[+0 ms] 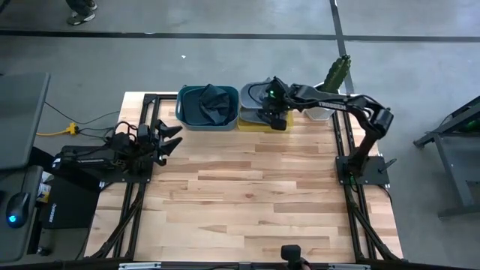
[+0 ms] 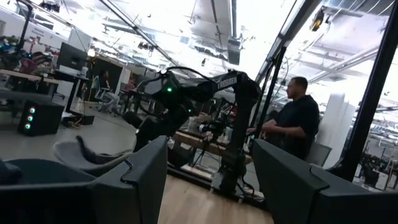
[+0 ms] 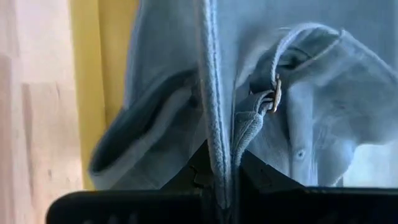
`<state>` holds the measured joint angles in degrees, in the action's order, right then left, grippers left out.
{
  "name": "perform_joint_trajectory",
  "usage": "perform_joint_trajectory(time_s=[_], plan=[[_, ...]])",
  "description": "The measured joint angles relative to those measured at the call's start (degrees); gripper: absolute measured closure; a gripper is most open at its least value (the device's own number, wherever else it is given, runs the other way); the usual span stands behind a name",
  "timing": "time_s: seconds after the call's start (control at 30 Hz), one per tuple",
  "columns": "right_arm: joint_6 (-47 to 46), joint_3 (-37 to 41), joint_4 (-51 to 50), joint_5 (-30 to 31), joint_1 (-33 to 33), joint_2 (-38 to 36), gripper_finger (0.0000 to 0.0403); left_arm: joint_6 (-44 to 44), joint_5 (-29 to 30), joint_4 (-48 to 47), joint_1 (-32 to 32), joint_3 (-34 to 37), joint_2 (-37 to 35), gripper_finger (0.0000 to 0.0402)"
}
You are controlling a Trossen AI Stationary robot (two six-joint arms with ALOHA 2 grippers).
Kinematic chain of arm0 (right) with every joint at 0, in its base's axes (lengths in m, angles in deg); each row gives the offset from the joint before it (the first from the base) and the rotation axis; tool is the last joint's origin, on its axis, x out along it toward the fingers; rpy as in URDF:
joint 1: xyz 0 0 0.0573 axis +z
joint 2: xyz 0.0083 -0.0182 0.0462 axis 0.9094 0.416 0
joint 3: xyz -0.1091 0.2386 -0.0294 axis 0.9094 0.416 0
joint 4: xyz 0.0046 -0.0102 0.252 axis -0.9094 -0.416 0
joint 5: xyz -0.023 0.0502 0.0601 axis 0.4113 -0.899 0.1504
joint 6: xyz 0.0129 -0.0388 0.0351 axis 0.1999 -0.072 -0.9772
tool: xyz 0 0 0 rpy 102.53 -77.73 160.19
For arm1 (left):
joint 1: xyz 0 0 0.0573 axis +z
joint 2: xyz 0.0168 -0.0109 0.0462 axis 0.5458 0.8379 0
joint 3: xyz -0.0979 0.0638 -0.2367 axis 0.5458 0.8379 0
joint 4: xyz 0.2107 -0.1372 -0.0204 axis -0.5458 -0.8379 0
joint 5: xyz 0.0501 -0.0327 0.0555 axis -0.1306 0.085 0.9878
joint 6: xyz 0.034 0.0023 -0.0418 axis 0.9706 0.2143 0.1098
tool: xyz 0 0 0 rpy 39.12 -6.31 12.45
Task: Pick & Place hat
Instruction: Put the gray cap into the yellow bin
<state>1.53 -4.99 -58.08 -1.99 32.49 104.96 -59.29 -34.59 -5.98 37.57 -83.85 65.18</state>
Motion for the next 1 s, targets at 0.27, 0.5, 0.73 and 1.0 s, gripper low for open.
perform_joint_trajectory(time_s=[0.27, 0.5, 0.73, 1.0], plan=[[-0.3, 0.0, -2.6, -1.3, -0.9, 3.3, 0.0388, 0.0, 0.0, -4.4, 0.0, -0.2, 0.0, 0.0189], [-1.9, 0.0, -0.9, -5.6, -0.9, 3.9, 0.0388, 0.0, 0.0, -9.9, 0.0, -0.2, 0.0, 0.0189], [-4.1, 0.0, -1.0, -9.2, -0.9, 3.9, 0.0388, 0.0, -0.1, -16.1, 0.0, -0.3, 0.0, 0.0189], [-4.9, 0.0, -0.9, -8.7, -1.3, 3.9, 0.0318, 0.0, -0.2, -21.5, 0.0, -0.4, 0.0, 0.0189]])
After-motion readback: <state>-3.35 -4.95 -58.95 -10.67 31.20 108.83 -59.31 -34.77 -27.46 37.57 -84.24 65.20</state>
